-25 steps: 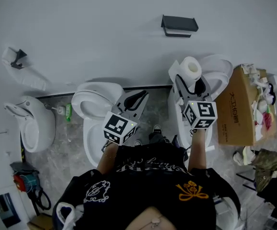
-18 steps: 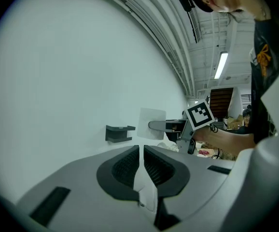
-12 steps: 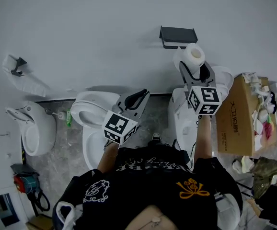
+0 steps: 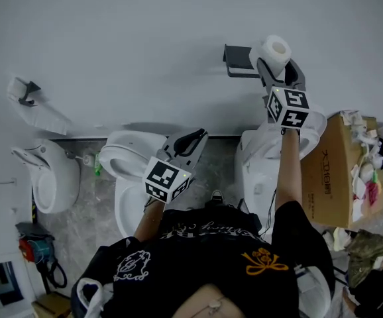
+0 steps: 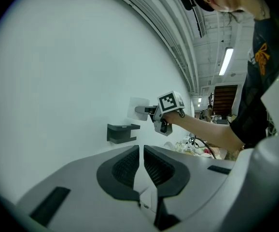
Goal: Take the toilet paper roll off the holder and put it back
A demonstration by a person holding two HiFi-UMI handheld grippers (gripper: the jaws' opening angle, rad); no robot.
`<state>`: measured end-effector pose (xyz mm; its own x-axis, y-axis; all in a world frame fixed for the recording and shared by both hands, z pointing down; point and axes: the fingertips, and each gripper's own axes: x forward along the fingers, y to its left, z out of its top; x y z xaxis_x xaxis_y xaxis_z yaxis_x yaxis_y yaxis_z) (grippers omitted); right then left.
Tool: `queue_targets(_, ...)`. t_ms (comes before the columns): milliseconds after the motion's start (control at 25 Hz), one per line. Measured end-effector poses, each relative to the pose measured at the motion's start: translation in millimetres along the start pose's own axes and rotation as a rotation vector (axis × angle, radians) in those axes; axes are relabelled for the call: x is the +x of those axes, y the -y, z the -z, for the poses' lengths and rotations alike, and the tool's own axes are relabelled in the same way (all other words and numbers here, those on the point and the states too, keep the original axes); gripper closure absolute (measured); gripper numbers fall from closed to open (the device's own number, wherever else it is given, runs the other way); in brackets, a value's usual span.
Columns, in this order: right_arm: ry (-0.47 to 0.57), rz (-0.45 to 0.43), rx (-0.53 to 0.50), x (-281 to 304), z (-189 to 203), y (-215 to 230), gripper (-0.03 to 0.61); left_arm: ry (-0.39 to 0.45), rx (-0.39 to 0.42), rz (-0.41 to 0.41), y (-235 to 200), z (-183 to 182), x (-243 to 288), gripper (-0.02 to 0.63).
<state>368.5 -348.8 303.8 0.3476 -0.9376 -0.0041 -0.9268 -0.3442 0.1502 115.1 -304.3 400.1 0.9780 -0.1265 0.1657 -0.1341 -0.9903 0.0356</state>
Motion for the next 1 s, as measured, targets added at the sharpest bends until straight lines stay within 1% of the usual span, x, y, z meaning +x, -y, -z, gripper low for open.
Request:
queue_targets(160,-0.017,0.024,0.016,30.3,10.3,15.0,0.261,-0.02,-0.002,-0.025,-7.3,3.2,0.2,0.575)
queue_targets(480,-0.067,0.049,0.052,72.1,36.3,26.3,0.261,-0.04,-0.003,-0.068,-15.6,6.4,-4.1,0.575)
queue_targets(640,-0.101,0.059,0.054,79.6,49.8,29.9,0.261,-0.038,-0.012,-0.091,-18.9,7.6,-10.4,0.575)
queue_targets(840,-0.092,0.072,0.044,82.7,54.3,33.3,0.262,-0.044,-0.018,-0.108,-22.5,12.1,-13.3,0.574)
queue_targets(1000,-0.087,0.06,0.046,87.4,55.7,31.5,0.262,-0.044,-0.023,-0.108,-26.4,13.8,-11.7,0.575)
